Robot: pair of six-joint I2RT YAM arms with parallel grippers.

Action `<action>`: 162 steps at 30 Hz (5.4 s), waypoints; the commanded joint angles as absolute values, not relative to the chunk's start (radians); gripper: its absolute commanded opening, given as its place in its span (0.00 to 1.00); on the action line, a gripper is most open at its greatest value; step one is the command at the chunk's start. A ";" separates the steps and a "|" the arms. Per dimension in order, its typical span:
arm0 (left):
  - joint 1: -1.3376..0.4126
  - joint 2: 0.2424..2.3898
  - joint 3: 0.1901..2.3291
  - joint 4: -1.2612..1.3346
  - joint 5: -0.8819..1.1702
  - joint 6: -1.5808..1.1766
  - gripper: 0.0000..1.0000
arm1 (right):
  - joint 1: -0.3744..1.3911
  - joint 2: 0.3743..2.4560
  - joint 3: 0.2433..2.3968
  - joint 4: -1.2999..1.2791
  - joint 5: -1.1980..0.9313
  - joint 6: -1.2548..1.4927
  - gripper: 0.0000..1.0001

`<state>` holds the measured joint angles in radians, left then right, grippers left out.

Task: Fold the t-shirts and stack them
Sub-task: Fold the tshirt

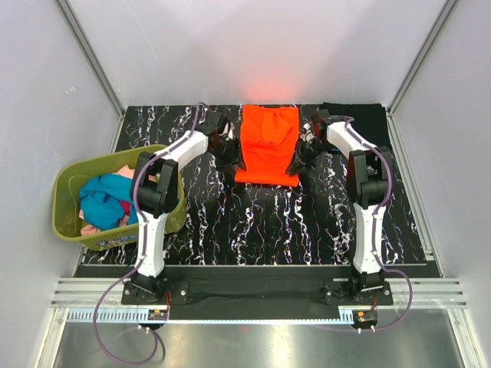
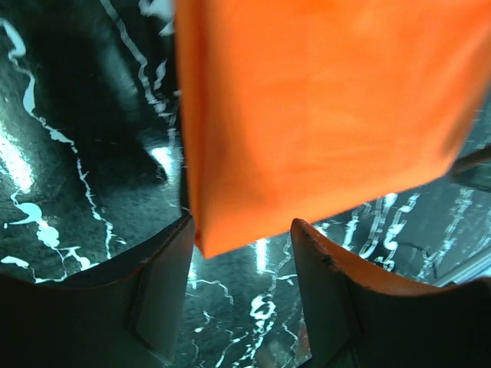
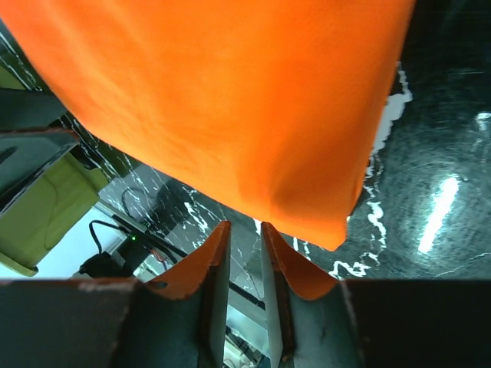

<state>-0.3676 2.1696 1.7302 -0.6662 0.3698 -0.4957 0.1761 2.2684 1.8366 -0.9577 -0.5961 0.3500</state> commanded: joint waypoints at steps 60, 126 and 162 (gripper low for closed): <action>-0.434 2.160 1.562 -0.564 0.408 -0.574 0.29 | 0.112 2.212 1.605 -0.839 -0.549 0.321 0.04; -0.600 1.872 1.005 -0.428 0.384 -0.627 0.27 | 0.390 1.970 1.014 -0.558 -0.760 0.399 0.00; -0.612 1.735 0.816 -0.393 0.437 -0.630 0.29 | 0.218 1.624 0.977 -0.741 -0.468 0.417 0.14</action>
